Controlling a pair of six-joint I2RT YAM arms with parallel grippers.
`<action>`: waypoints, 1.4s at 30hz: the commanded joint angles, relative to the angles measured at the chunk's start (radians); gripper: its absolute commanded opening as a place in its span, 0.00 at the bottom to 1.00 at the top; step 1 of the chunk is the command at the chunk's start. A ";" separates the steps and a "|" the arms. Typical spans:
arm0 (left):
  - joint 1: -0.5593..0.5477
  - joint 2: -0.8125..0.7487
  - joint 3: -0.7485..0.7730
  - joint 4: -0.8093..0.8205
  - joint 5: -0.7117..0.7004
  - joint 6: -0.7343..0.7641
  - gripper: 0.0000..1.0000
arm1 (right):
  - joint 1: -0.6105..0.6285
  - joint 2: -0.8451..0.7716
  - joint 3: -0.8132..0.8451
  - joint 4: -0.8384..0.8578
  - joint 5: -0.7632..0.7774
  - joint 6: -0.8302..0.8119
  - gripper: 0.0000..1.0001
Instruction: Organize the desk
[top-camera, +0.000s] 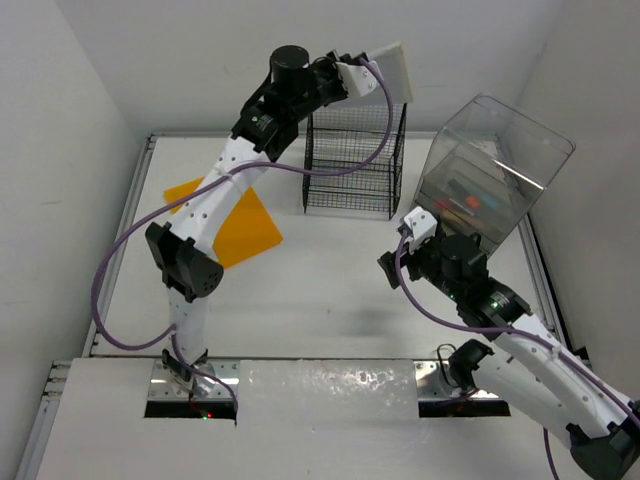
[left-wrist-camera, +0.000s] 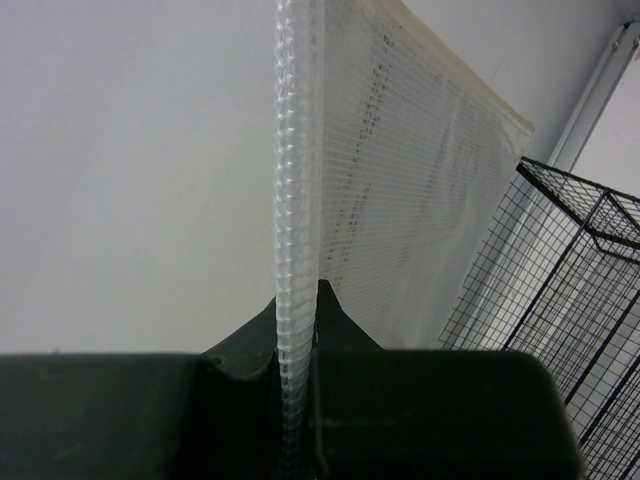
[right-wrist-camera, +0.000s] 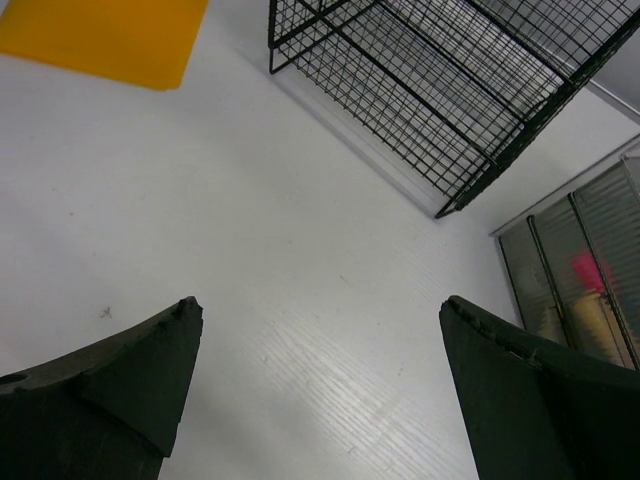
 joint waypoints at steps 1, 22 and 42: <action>0.027 0.020 0.084 0.130 0.020 -0.005 0.00 | -0.001 -0.034 -0.028 0.021 0.025 0.026 0.99; 0.041 0.081 -0.097 0.125 0.027 0.049 0.00 | 0.000 -0.006 -0.076 0.067 -0.003 0.026 0.99; 0.039 0.239 -0.066 0.258 -0.032 0.021 0.10 | 0.000 0.059 -0.105 0.150 -0.063 0.077 0.99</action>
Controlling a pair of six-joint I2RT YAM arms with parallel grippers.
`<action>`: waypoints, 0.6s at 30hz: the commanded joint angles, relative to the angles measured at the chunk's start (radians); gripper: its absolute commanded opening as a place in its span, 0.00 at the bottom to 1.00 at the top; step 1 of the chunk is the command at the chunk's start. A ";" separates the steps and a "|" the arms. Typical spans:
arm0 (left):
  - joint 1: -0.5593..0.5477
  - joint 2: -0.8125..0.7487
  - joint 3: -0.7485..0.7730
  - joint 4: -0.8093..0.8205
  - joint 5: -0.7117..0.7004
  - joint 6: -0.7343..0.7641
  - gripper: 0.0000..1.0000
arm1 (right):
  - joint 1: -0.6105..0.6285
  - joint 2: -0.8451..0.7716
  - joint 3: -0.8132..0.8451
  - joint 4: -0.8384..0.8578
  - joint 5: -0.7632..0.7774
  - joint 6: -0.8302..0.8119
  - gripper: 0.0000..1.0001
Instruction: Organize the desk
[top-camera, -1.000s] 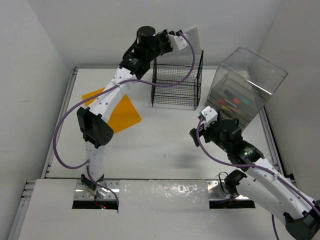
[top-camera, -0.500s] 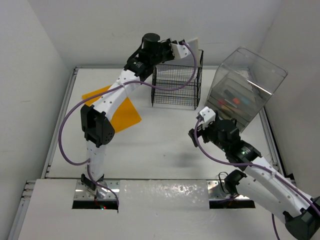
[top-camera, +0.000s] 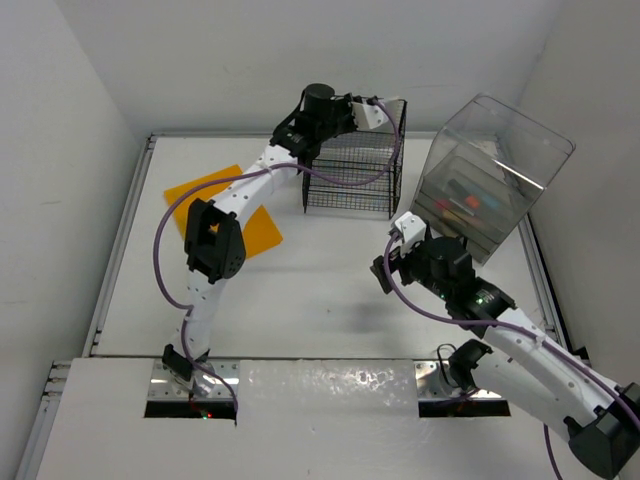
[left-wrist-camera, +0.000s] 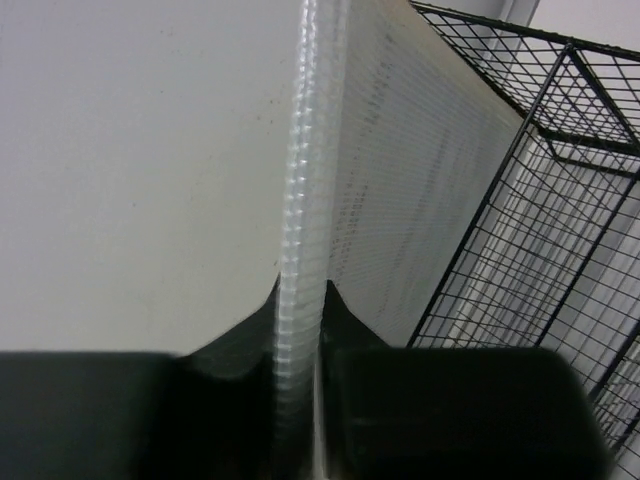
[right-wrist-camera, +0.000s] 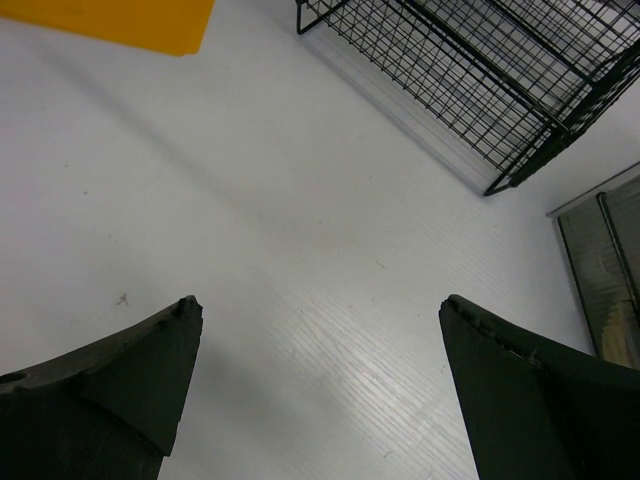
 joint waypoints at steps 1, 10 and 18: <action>0.007 -0.035 0.016 0.152 -0.050 -0.037 0.20 | -0.001 0.016 -0.009 0.062 -0.026 0.021 0.99; -0.013 -0.021 0.048 0.412 -0.396 -0.166 0.81 | -0.001 0.036 -0.015 0.087 -0.030 0.030 0.99; -0.020 -0.231 -0.050 0.090 -0.203 -0.304 1.00 | 0.000 0.026 -0.023 0.081 -0.066 0.035 0.99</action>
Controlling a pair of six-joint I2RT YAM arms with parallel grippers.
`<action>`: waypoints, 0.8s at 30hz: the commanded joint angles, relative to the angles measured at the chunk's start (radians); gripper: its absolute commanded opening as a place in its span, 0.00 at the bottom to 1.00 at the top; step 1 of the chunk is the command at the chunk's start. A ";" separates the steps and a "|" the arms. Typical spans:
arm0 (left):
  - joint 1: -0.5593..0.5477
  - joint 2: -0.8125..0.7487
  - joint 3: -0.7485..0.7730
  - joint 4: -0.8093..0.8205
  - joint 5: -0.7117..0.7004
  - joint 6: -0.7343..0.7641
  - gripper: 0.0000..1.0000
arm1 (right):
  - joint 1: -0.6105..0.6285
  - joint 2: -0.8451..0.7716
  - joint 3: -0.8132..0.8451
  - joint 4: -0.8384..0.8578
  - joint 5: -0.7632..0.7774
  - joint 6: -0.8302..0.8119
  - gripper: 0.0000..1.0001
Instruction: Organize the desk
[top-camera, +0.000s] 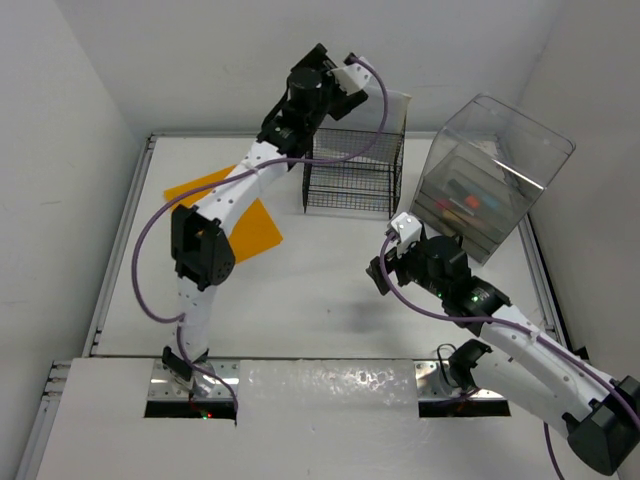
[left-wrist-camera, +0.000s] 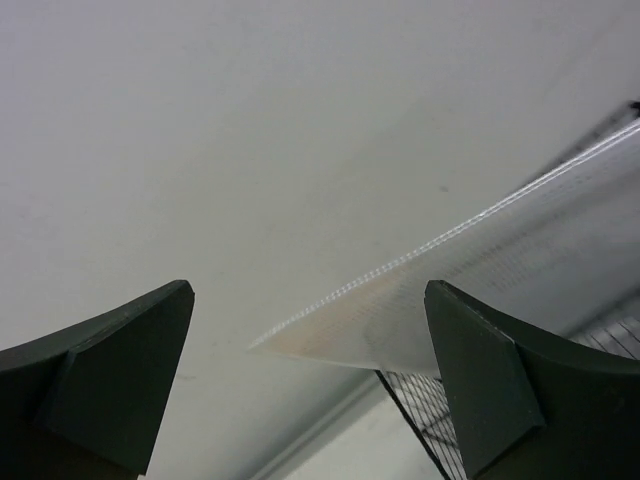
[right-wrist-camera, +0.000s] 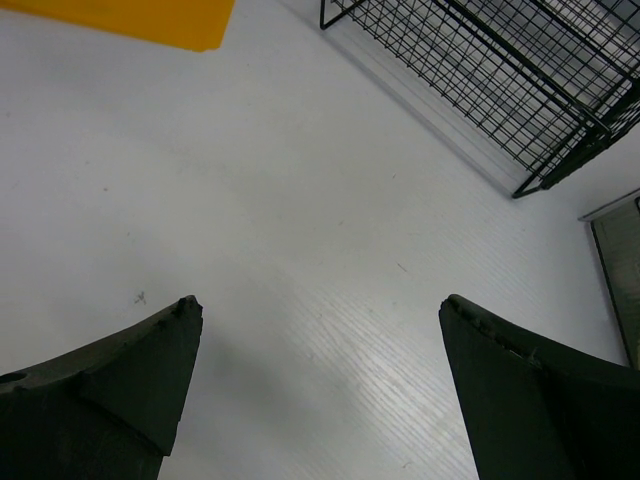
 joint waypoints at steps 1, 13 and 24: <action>-0.020 -0.179 -0.047 -0.158 0.123 -0.090 1.00 | -0.001 -0.009 -0.008 0.037 -0.022 0.017 0.99; 0.043 -0.355 -0.014 -0.543 0.011 -0.309 1.00 | -0.003 0.352 0.379 0.151 0.114 0.038 0.09; 0.449 -0.515 -0.137 -0.709 0.276 -0.502 1.00 | -0.079 0.999 0.975 -0.081 0.169 0.080 0.00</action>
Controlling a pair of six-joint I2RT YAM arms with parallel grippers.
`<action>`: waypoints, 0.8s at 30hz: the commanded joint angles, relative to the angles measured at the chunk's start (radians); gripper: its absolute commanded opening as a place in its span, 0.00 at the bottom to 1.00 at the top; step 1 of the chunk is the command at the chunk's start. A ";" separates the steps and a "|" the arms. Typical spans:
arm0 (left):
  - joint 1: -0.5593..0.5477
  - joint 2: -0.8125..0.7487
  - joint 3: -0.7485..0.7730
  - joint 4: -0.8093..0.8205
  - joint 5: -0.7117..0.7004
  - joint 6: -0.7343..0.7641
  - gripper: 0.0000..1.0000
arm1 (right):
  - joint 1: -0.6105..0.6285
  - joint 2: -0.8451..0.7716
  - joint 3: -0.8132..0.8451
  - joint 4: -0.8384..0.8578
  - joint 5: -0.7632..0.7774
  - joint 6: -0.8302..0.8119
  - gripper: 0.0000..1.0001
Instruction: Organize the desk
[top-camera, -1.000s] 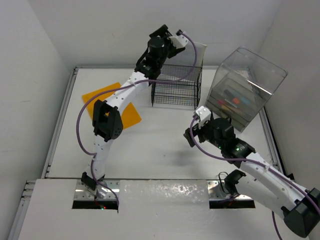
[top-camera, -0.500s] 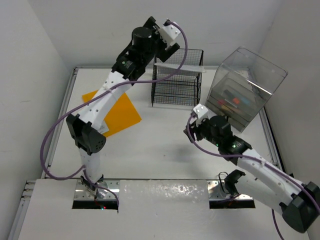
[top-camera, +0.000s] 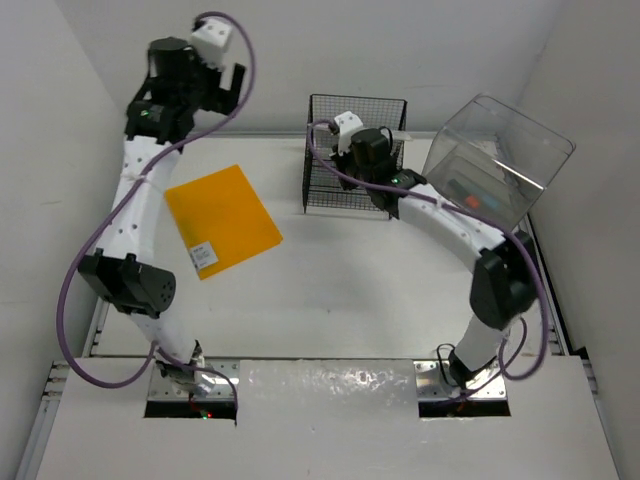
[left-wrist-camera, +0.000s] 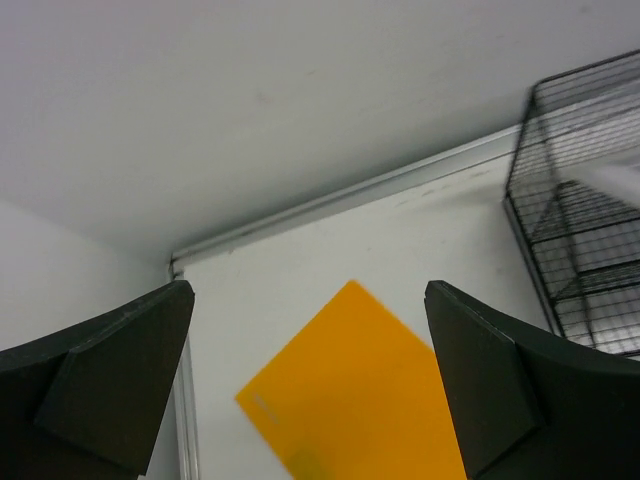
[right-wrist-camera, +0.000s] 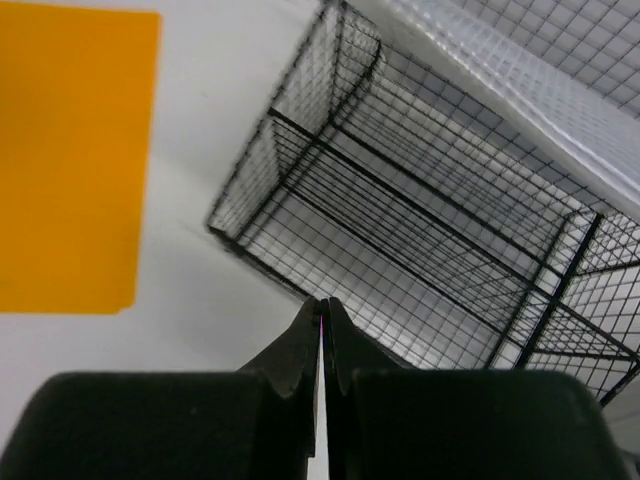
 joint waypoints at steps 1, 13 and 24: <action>0.107 -0.115 -0.091 -0.036 0.158 -0.106 0.99 | -0.029 0.121 0.162 -0.072 0.063 -0.009 0.00; 0.276 -0.277 -0.526 0.057 0.251 -0.046 1.00 | -0.150 0.380 0.605 -0.012 0.122 -0.136 0.00; 0.362 -0.269 -0.658 0.109 0.276 -0.014 1.00 | -0.187 0.640 0.814 0.236 0.180 -0.230 0.00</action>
